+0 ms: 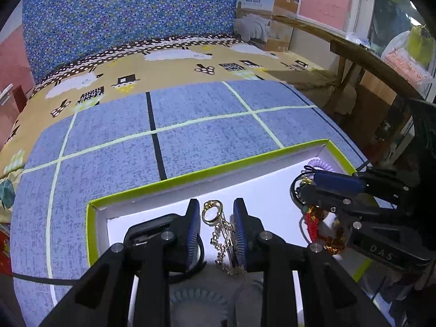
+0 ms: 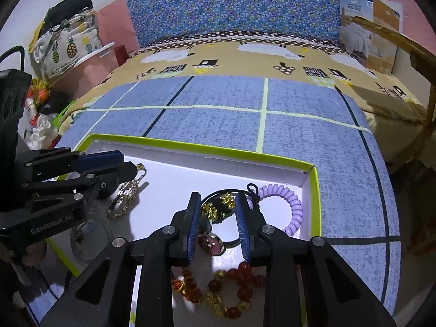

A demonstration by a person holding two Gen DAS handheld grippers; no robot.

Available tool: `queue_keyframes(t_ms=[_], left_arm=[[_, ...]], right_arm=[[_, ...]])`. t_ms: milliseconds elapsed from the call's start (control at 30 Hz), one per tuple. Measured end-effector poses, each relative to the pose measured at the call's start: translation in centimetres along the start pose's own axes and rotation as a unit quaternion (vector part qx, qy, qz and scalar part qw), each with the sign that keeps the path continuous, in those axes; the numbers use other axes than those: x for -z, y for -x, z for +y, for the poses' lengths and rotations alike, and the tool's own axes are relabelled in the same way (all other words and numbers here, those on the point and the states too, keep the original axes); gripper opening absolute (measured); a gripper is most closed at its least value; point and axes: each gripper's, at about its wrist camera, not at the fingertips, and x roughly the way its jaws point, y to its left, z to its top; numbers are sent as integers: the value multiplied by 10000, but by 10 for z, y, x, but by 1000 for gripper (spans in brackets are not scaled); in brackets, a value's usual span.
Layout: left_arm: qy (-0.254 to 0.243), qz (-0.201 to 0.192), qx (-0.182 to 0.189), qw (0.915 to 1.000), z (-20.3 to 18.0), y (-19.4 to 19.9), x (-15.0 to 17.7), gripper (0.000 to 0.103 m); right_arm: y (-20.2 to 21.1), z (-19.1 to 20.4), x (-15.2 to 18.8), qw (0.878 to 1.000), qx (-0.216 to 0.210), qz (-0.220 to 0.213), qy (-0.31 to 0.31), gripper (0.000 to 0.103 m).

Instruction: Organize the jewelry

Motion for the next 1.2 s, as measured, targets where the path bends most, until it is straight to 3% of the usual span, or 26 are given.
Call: queue_keyframes(t_ms=[233,600,1200], left_arm=[[-22,-311,-55,9995,-3,33,17,27],[-2,-707,-97,9975,-15,91,66,27],[122,-994,-261,9946,-42,149,146,35]], right_arm=[[32,8,13,9997,-22,-246,-12,27],[91,36,62,9981,-123,-606,-3,27],[147,67,137,9956,-115,-895,-255,28]])
